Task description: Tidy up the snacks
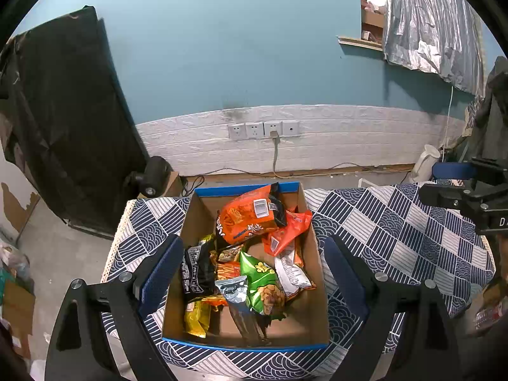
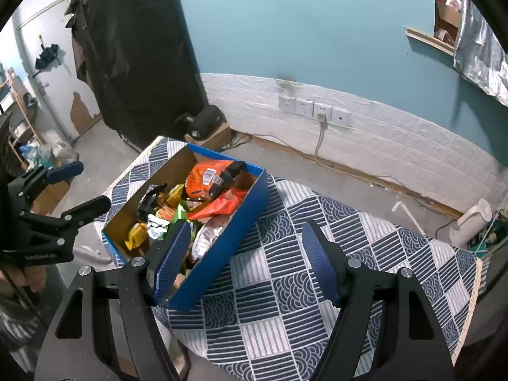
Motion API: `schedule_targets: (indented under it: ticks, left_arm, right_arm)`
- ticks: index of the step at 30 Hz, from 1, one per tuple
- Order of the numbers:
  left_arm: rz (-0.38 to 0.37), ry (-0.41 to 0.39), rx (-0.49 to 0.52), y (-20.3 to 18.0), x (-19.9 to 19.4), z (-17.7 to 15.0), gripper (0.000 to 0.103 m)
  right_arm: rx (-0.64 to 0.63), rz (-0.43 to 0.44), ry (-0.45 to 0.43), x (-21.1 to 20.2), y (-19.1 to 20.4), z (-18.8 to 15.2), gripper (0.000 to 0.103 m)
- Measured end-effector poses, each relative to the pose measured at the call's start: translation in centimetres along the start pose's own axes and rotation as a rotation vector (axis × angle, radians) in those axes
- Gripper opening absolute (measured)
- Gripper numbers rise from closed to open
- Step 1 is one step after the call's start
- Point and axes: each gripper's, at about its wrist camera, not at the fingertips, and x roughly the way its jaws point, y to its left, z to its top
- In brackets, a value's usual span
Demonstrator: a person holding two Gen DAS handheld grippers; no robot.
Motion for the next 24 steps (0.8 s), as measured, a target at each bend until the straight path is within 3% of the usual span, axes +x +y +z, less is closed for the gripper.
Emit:
schedule_targets:
  ticks: [24]
  left_arm:
    - [0.009, 0.018, -0.012, 0.42, 0.13, -0.09, 0.091]
  right_arm:
    - [0.004, 0.002, 0.009, 0.03, 0.06, -0.14, 0.073]
